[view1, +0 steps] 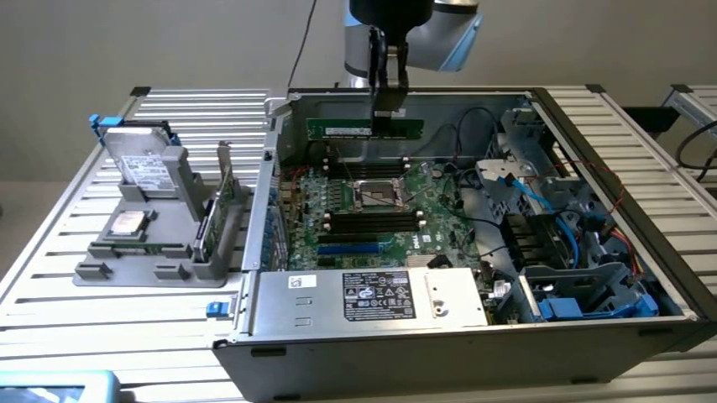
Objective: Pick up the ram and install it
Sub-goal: 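Pick up the ram and move it above insertion slot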
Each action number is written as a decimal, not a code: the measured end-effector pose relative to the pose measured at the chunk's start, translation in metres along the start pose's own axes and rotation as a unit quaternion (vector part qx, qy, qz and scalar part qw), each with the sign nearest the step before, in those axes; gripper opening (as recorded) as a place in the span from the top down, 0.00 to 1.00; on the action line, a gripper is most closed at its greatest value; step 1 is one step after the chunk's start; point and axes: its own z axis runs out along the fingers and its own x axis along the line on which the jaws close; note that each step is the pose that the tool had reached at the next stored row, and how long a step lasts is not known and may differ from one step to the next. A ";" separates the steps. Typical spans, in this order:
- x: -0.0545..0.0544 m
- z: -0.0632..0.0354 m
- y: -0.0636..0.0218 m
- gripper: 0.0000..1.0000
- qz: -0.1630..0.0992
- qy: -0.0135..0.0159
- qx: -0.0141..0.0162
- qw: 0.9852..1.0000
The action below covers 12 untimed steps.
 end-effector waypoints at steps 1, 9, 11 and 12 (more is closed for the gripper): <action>-0.001 0.0002 -0.0008 0.86 0.000 0.000 0.000 1.000; -0.008 0.0022 -0.0054 0.86 -0.003 0.000 0.000 1.000; -0.010 0.0030 -0.0064 0.86 -0.005 0.000 0.000 1.000; -0.011 0.0034 -0.0068 0.86 -0.007 0.000 0.000 1.000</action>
